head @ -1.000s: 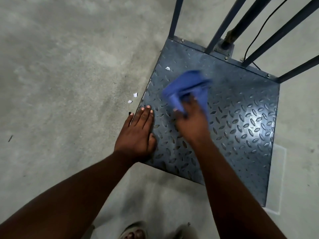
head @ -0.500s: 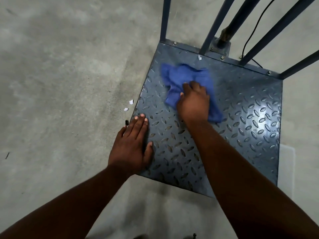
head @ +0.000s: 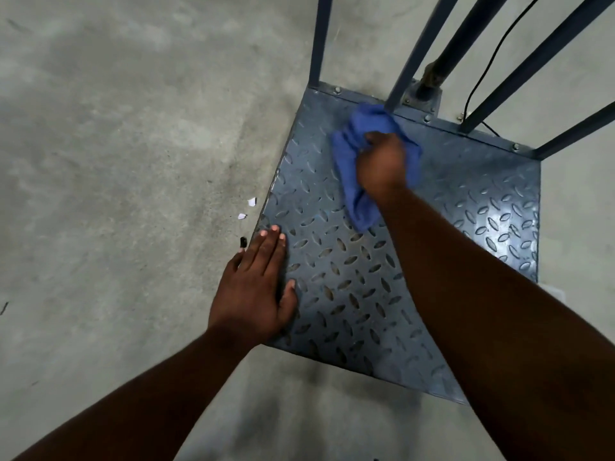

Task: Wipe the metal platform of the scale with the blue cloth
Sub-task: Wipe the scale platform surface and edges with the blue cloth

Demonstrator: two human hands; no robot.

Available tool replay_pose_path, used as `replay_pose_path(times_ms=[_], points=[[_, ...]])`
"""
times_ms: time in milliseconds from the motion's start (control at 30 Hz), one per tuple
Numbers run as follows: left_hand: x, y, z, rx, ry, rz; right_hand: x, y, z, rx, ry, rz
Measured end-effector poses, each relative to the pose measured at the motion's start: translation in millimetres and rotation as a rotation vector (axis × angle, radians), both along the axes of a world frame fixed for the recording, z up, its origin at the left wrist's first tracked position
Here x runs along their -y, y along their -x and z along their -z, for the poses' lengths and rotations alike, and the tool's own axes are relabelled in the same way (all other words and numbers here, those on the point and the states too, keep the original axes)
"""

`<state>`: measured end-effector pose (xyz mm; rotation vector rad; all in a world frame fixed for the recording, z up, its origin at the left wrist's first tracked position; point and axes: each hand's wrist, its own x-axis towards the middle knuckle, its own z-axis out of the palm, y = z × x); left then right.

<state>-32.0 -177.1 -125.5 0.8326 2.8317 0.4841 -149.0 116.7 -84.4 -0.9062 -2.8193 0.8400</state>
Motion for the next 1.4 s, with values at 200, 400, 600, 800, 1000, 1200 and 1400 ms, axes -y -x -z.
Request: replay_pose_path(times_ms=[200, 400, 600, 800, 1000, 1200, 1400], points=[[0.7, 1.1, 2.4, -0.007, -0.02, 0.0, 26.9, 14.5, -29.2, -0.347, 0.097, -0.104], [0.9, 0.4, 2.7, -0.009, -0.021, -0.002, -63.9, -39.1, -12.9, -0.415, 0.124, 0.598], [0.5, -0.2, 1.4, -0.013, -0.008, -0.009, -36.9, -15.5, -0.9, -0.026, -0.071, 0.263], [1.0, 1.3, 2.9, 0.013, 0.019, 0.003, 9.3, 43.7, -29.9, 0.133, -0.133, -0.456], [-2.3, 0.0, -0.5, 0.017, 0.004, -0.009, 1.9, 30.1, -31.1, -0.281, -0.018, -0.309], [5.0, 1.1, -0.1, 0.126, -0.081, -0.172, 28.7, 10.9, -8.2, 0.035, -0.025, -0.378], [2.0, 2.2, -6.4, 0.136, -0.109, -0.243, 36.9, 9.1, -26.0, -0.266, 0.211, -0.232]])
